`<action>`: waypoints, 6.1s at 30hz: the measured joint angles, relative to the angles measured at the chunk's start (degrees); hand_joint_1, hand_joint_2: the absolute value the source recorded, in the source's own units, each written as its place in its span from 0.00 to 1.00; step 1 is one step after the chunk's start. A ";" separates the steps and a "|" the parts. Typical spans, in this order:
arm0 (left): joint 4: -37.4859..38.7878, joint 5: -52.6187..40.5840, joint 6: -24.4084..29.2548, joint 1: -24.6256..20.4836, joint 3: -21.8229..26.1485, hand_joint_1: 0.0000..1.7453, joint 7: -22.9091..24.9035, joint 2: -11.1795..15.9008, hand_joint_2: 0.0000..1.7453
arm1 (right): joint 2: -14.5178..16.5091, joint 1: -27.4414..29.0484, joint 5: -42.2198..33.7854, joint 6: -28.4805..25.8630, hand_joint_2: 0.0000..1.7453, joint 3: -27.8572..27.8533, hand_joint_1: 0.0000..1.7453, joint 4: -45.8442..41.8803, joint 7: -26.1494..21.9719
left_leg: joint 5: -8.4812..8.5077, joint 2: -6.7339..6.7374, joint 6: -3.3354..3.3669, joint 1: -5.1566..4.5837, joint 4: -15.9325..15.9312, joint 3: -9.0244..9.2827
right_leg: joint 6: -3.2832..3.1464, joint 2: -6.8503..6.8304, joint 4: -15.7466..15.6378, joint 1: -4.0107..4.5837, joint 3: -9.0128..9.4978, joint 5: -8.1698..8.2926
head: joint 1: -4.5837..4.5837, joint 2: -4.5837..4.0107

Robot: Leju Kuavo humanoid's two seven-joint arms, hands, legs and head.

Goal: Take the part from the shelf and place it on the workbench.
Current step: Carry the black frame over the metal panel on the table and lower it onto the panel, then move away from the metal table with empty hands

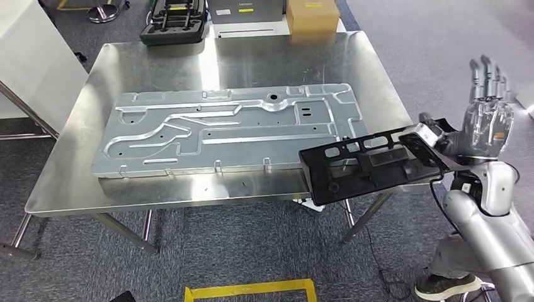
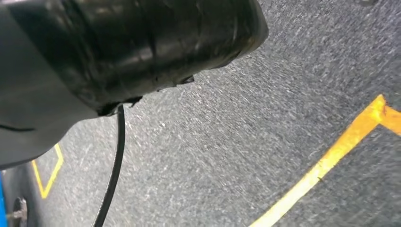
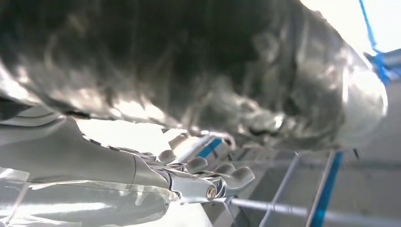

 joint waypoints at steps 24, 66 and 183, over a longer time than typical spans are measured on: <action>-0.04 1.57 -1.11 0.57 -0.04 0.00 -1.39 -0.86 0.00 | 6.44 14.21 -8.22 -1.68 0.00 -5.02 0.00 -15.92 -5.62 | -7.74 0.37 0.20 -1.07 5.36 4.91 | -2.28 0.10 -1.79 0.61 -4.24 6.88 | -0.11 0.00; -0.56 2.31 -8.34 -0.11 -2.35 0.00 0.12 -1.43 0.00 | 23.58 22.09 -52.93 37.37 0.00 -5.04 0.00 46.24 -0.12 | -2.34 0.68 1.42 -0.95 0.17 1.52 | 0.90 -0.48 12.07 -0.84 -7.60 -0.87 | 0.24 0.00; -1.84 -1.80 -3.30 0.58 -6.06 0.00 0.57 -1.24 0.00 | 33.76 20.45 -32.90 44.83 0.00 28.77 0.00 69.44 2.73 | -3.01 1.57 -0.22 -0.39 0.19 2.51 | -0.24 -4.49 -0.84 0.01 2.94 -1.51 | -0.18 0.00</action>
